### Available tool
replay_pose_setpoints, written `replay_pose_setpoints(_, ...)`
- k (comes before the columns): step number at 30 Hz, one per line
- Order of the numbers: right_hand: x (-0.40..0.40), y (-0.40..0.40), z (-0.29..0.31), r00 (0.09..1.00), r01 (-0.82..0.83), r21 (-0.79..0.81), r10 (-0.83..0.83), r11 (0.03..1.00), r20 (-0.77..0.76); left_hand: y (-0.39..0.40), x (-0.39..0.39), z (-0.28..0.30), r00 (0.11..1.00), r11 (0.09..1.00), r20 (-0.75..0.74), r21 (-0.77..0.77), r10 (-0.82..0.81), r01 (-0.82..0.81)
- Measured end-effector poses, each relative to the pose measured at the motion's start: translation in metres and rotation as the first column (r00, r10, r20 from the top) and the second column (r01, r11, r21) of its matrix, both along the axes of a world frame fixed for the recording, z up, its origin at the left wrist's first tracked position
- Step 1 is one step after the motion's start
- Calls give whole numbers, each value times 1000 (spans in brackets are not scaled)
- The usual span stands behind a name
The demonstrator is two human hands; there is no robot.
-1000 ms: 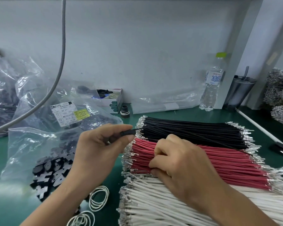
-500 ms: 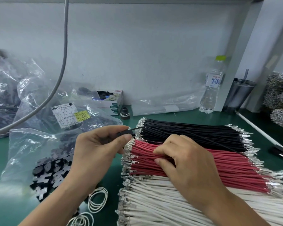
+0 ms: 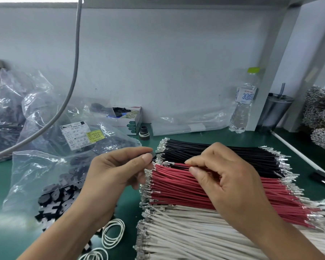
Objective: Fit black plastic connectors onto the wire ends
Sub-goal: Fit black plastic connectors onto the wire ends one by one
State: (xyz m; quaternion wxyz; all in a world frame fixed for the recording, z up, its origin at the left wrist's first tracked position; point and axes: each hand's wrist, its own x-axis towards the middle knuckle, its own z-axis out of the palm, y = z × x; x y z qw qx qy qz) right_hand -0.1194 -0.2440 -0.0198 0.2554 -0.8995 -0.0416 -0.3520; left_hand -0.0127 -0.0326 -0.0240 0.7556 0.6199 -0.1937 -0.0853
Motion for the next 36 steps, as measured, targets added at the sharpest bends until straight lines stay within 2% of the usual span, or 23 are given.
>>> replay_pose_setpoints(7, -4, 4, 4, 991, -17, 74, 7, 997, 131, -1, -1, -1, 980, 981, -72, -79, -183, 177)
replay_pose_setpoints(17, -4, 6, 3, 977, -40, 110, 16, 993, 210, -1, 0, -2, 959, 964, -113, -83, -259, 251)
replay_pose_setpoints(23, -5, 5, 3, 973, -12, 4, 10, 1000, 229, 0, -1, 1, 945, 956, -151, -93, -290, 279)
replay_pose_setpoints(31, -6, 4, 5, 942, 86, -264, 7, 961, 335, 1, -2, 4, 909, 942, -246, -96, -336, 322)
replay_pose_setpoints(36, -4, 8, 0, 956, 38, -229, 31, 973, 290, -7, -12, 6, 908, 946, -268, -105, -323, 306)
